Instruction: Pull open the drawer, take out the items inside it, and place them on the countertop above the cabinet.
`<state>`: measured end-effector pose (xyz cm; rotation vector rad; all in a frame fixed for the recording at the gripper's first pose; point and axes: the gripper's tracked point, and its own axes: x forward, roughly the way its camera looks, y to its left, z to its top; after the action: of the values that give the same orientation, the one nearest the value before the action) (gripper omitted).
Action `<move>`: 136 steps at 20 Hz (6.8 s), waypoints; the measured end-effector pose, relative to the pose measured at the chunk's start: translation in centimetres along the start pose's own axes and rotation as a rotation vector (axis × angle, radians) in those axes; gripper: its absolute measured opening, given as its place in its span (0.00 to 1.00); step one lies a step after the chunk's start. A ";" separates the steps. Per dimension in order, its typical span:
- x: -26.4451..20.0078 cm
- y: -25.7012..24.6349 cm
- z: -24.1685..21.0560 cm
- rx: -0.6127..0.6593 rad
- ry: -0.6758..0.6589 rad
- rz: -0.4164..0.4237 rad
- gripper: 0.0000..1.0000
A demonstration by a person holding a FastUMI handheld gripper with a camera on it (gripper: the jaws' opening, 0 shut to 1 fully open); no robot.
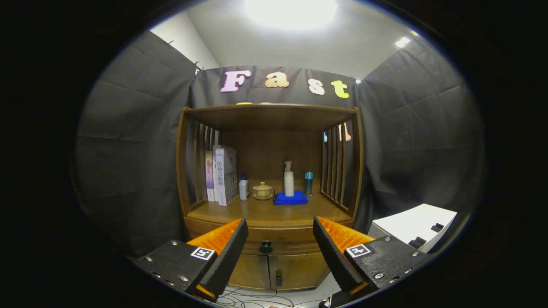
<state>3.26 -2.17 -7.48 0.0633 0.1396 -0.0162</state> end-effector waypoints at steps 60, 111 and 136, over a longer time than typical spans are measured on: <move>6.3 3.4 -21.6 -0.042 0.242 0.009 0.29; 16.0 3.1 -14.4 0.048 0.680 -0.051 0.96; 12.9 3.6 -15.9 -0.008 0.761 -0.054 0.12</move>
<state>13.93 2.24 -24.75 0.0547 0.9021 -0.0452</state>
